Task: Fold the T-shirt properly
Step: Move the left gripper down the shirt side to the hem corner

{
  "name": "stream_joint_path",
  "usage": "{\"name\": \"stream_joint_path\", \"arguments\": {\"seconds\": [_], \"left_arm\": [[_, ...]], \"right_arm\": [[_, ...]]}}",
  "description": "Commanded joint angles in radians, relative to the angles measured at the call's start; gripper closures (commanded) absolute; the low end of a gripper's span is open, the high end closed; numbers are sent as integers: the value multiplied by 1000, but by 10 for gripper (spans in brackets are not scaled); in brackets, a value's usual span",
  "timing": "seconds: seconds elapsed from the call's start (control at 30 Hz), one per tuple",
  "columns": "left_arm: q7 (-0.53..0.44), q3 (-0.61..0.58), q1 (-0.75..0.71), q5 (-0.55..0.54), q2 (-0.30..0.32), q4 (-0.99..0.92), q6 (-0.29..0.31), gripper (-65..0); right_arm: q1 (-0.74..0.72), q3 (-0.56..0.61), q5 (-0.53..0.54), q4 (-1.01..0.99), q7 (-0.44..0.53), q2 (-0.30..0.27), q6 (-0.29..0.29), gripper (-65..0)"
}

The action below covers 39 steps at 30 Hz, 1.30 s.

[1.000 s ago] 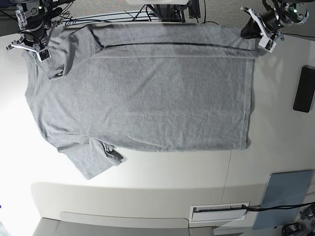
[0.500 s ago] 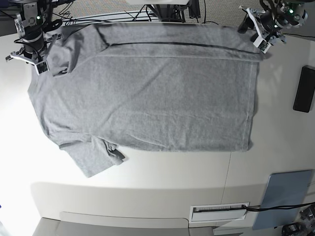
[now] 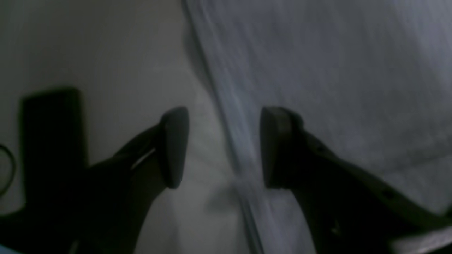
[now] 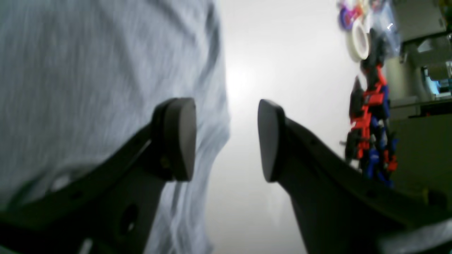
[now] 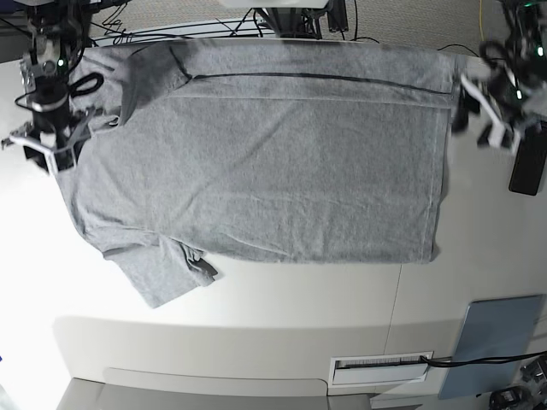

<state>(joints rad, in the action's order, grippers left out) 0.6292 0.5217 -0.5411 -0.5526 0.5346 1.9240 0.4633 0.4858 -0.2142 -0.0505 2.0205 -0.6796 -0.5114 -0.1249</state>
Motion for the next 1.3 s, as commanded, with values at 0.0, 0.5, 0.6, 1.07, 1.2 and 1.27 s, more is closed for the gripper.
{"name": "stream_joint_path", "arguments": {"seconds": [0.0, 0.5, 0.6, 1.07, 1.2, 1.27], "left_arm": [[-20, -8, 37, -10, 14, -8, -4, -331], [-27, -370, 745, 4, 2, -667, -56, -331], [-37, -429, 889, 58, -26, -824, -56, -331], [-161, -447, 1175, 220, -117, -1334, -52, -331], [-181, -447, 1166, 262, -126, -1335, -101, -331], [-173, -447, 1166, 262, -126, -1335, -77, -331]], "right_arm": [[-23, -10, 12, 13, 22, -16, 13, -284], [-162, -10, 182, 13, -90, -15, 8, -284], [-162, -10, 185, 13, -95, -15, 8, -284], [-162, -10, 185, 13, -106, -15, 9, -284], [-162, -10, 185, 13, -107, -15, 9, -284], [-162, -10, 185, 13, -106, -15, 9, -284]]}}
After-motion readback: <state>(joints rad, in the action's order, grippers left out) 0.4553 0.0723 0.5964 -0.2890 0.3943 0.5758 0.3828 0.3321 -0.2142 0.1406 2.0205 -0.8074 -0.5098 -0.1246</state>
